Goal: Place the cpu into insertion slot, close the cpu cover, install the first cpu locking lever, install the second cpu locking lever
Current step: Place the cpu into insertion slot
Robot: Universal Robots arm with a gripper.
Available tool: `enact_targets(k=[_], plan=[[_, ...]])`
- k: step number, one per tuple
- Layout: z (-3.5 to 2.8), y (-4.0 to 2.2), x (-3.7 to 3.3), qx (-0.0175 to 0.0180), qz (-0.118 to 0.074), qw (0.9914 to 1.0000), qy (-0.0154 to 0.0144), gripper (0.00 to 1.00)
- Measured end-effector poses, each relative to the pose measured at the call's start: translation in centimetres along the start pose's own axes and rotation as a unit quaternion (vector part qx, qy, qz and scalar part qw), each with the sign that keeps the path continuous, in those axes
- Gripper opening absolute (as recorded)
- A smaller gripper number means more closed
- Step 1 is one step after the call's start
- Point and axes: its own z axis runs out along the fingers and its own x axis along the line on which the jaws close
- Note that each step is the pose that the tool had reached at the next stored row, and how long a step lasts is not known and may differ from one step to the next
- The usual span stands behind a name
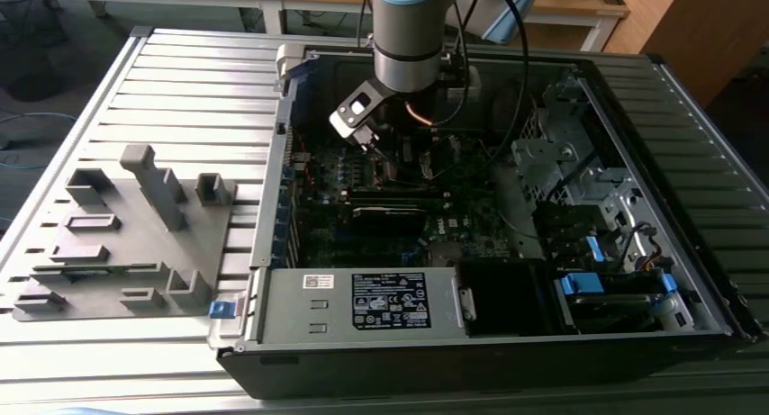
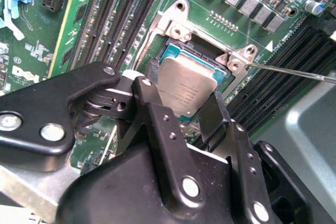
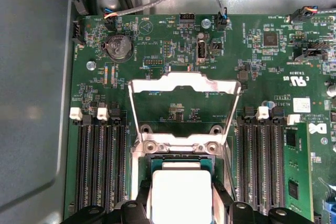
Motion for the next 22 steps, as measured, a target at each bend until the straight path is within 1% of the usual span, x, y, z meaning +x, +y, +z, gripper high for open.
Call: enact_targets(k=[7, 11, 14, 22], plan=[[0.03, 0.03, 0.0, 0.0, 0.0, 1.0, -0.0001, 0.54], [0.23, -0.01, -0.03, 0.0004, 0.0, 1.0, -0.0005, 0.54], [0.35, -0.01, -0.02, 0.0001, 0.0, 1.0, -0.0001, 0.54], [0.36, -0.01, -0.01, 0.0001, 0.0, 1.0, -0.0001, 0.54]])
